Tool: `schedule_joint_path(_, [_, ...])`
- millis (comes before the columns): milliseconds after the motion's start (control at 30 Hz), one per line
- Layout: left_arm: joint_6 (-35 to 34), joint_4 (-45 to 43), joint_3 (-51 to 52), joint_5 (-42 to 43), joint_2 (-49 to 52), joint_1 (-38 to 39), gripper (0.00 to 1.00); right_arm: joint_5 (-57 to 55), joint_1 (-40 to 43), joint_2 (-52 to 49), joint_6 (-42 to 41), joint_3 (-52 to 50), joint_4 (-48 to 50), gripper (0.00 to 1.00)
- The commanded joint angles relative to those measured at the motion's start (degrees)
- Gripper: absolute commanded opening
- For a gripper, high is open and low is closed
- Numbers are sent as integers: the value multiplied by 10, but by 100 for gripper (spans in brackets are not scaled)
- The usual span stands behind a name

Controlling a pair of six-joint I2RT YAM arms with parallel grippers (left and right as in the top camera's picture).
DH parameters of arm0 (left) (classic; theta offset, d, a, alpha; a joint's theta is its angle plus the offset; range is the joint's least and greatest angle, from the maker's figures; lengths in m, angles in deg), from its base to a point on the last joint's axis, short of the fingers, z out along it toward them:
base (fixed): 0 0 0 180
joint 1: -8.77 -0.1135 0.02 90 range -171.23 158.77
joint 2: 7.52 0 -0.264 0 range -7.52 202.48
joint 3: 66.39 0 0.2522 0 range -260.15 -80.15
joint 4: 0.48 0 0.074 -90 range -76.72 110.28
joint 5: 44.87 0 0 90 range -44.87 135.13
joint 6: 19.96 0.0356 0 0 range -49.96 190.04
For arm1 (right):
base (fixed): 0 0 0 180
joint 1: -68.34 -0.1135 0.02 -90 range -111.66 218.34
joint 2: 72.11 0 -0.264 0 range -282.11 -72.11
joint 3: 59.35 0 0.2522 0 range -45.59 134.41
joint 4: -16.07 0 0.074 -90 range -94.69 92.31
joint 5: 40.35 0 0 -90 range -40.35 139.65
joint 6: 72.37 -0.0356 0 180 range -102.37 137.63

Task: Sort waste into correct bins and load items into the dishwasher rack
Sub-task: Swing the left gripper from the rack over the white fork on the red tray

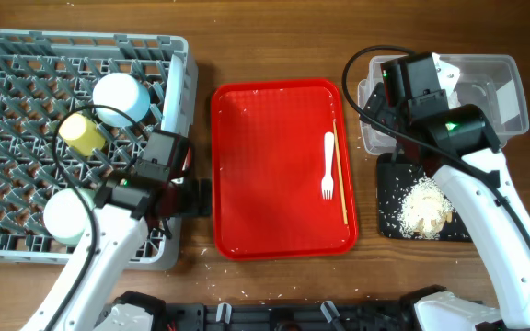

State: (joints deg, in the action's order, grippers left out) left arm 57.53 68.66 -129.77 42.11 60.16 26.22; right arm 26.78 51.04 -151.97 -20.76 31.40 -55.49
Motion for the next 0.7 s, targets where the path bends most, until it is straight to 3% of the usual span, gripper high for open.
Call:
schedule_joint_path(0, [1,-60,-10,106,-53,-4,100,3,0,2,-7,9,1,100])
schedule_joint_path(100, [1,-151,-10,308,-99,-4,100,3,0,2,-7,9,1,100])
schedule_joint_path(233, [-20,-257,-10,414,-108,-4,100,3,0,2,-7,9,1,100])
schedule_joint_path(333, [-117,-368,-10,413,-76,-3,100,3,0,2,-7,9,1,100])
schedule_joint_path(400, [-122,-372,-33,397,-26,17,100,3,0,2,-7,9,1,100])
schedule_joint_path(467, [-117,-332,-70,362,17,42,99,3,0,2,-7,9,1,100])
schedule_joint_path(600, [-90,-119,-221,155,157,115,100,3,0,2,-7,9,1,100])
schedule_joint_path(667, [-90,-101,-259,123,215,142,100,3,0,2,-7,9,1,100])
